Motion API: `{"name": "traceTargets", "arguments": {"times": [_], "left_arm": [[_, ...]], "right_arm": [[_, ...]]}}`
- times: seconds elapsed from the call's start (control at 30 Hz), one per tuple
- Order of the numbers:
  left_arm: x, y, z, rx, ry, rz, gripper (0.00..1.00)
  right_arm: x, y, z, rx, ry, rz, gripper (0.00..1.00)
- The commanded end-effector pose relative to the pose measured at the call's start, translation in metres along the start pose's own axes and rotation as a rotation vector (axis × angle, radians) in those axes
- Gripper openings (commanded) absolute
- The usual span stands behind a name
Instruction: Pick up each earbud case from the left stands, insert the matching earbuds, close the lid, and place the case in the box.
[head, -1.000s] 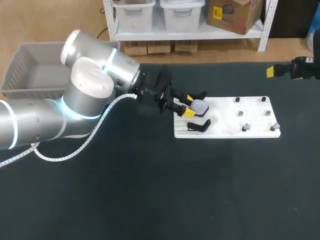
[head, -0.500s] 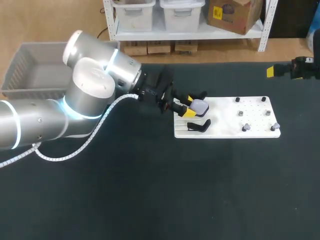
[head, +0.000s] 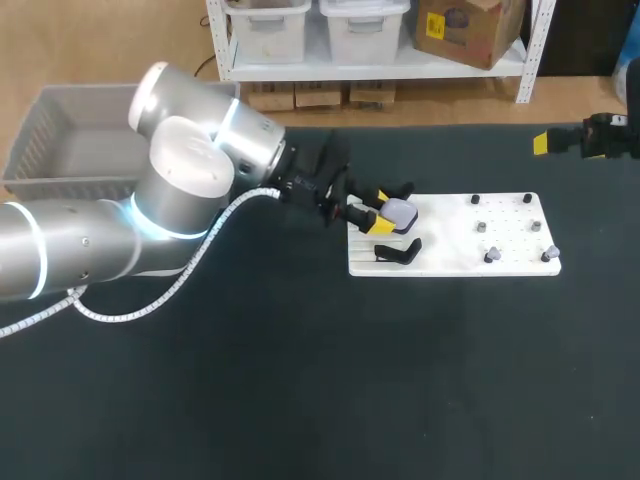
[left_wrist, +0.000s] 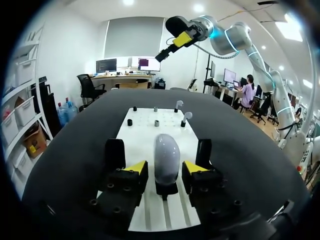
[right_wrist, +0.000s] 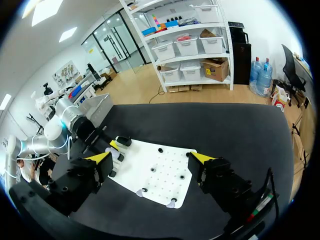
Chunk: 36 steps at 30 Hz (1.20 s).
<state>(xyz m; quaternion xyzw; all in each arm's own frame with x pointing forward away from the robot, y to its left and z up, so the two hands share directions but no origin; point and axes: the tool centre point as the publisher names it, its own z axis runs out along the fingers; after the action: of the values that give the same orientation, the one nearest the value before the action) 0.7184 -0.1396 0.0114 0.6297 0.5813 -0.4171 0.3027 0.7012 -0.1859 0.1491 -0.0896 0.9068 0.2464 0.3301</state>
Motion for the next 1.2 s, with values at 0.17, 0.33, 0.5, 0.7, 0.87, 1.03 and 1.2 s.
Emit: {"name": "traceTargets", "arguments": {"times": [0.17,0.33,0.5,0.7,0.87,1.03,1.2], "left_arm": [[0.0,0.001,0.004,0.0,-0.005,0.0,0.33],[0.0,0.001,0.007,0.012,-0.001,0.001,0.31],[0.001,0.001,0.008,0.01,-0.005,-0.003,0.19],[-0.001,0.0,0.009,0.004,-0.006,0.0,0.0],[-0.01,-0.007,-0.001,-0.016,-0.029,0.027,0.0],[-0.022,-0.016,-0.013,-0.04,-0.075,0.053,0.0],[-0.036,-0.03,-0.024,-0.059,-0.168,0.046,0.0]], "right_arm": [[0.0,0.0,-0.001,0.002,0.0,0.0,1.0],[0.0,0.0,-0.001,0.002,0.0,0.0,1.0],[0.0,0.0,-0.001,0.002,0.0,0.0,1.0],[0.0,0.0,-0.001,0.002,0.0,0.0,1.0],[0.0,0.0,-0.001,0.002,0.0,0.0,1.0],[0.0,0.0,-0.001,0.002,0.0,0.0,1.0],[0.0,0.0,-0.001,0.002,0.0,0.0,1.0]]}}
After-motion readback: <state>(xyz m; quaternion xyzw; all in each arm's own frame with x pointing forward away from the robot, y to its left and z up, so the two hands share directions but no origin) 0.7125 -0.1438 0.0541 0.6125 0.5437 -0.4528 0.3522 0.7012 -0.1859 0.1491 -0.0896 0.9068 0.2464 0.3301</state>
